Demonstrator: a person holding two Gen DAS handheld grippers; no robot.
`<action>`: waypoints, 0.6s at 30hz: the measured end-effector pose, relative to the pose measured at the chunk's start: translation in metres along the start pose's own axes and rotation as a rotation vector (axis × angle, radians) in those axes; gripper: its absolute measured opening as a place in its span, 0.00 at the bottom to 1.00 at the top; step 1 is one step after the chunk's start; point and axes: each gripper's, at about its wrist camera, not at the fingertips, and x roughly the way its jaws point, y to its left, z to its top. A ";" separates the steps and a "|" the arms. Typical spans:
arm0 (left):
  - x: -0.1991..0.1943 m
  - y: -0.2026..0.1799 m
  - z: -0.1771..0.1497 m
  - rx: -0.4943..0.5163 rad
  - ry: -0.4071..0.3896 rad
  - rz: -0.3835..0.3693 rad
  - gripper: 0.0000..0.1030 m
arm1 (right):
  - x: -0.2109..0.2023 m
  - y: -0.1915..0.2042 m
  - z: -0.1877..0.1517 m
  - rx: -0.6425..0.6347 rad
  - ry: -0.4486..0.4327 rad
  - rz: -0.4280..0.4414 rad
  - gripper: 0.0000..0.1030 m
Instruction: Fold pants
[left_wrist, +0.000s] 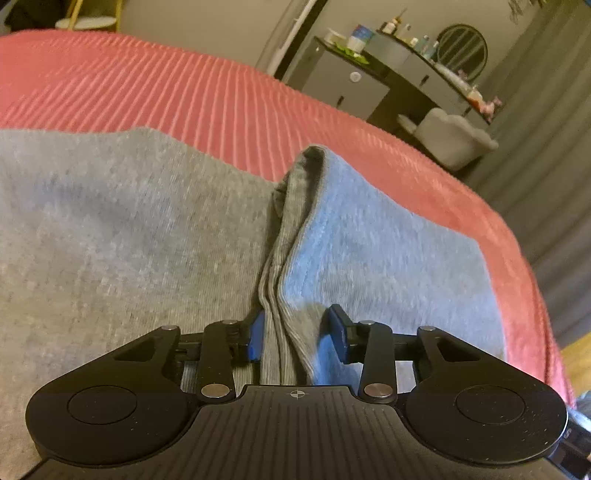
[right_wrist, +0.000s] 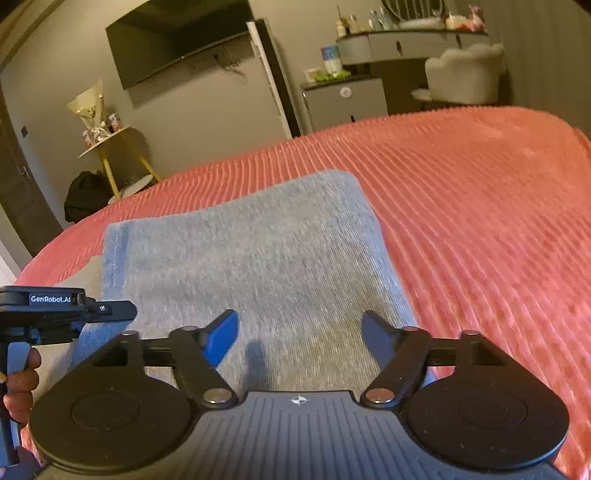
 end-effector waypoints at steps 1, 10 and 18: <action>0.003 -0.001 0.000 -0.006 -0.006 -0.007 0.34 | -0.001 0.002 0.000 -0.007 -0.012 -0.005 0.81; -0.003 -0.001 -0.009 0.000 -0.053 -0.013 0.15 | -0.006 -0.009 0.000 0.061 -0.077 0.008 0.86; -0.034 -0.006 -0.005 -0.002 -0.125 -0.056 0.14 | -0.011 -0.006 0.001 0.045 -0.047 0.056 0.87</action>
